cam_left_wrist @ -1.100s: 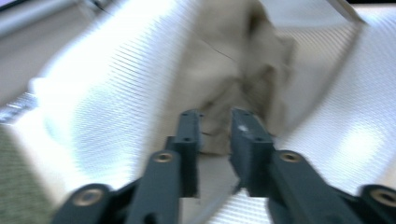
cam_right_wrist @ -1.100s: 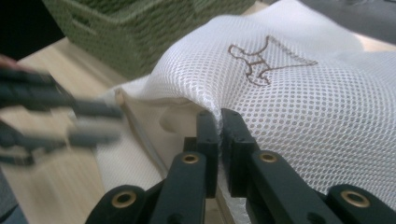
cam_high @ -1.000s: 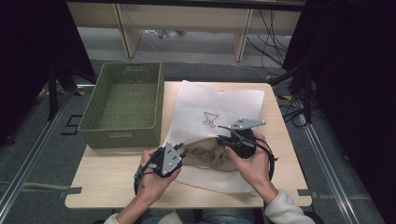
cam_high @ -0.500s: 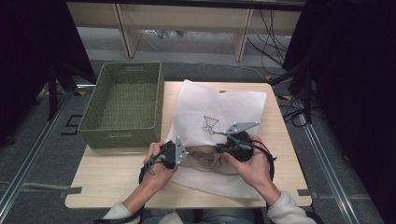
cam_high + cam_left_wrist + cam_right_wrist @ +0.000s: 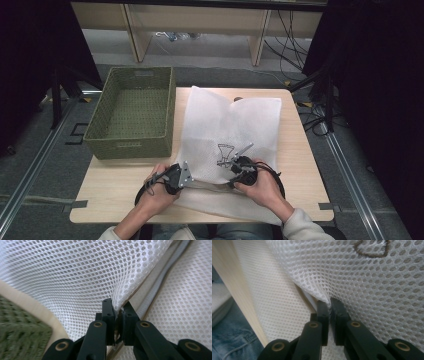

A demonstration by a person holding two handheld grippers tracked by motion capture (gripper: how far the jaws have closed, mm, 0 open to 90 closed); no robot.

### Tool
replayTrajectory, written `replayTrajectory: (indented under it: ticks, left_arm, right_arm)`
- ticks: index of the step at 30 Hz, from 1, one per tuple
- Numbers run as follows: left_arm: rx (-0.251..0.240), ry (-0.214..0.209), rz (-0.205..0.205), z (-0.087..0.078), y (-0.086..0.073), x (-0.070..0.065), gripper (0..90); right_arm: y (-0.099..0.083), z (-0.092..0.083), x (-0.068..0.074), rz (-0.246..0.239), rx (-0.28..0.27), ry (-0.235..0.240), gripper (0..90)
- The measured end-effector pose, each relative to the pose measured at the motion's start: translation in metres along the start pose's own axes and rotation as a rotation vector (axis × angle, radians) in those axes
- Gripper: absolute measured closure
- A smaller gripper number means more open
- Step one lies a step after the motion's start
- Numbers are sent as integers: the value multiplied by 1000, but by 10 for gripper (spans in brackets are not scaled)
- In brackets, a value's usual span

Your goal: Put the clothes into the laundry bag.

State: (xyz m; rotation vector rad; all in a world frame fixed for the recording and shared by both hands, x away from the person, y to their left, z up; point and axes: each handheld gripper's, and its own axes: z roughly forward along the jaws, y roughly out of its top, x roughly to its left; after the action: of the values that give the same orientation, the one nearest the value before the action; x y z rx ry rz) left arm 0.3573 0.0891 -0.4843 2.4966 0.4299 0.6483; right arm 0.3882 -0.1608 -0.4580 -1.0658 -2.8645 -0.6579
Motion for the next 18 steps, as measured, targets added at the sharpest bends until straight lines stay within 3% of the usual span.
replayTrajectory:
  ticks: [3, 8, 11, 12, 15, 18]
  left_arm:
    - [9, -22, 12, 3, 1, -3, 827]
    - [27, -64, 22, 16, 10, -8, 823]
    - [38, -52, 24, 27, 18, -4, 823]
    - [36, -46, 18, 31, 20, -1, 823]
    - [34, -34, 14, 40, 27, 7, 822]
    - [27, -25, 3, 47, 31, 13, 822]
  right_arm:
    - [-3, 5, -2, 20, 28, 0, 872]
    - [-4, 7, -14, 33, 41, -42, 874]
    - [0, 8, -23, 63, 10, -128, 874]
    - [3, 8, -28, 72, -8, -178, 874]
    - [5, 7, -33, 93, -25, -206, 874]
    - [8, 8, -43, 81, -57, -234, 873]
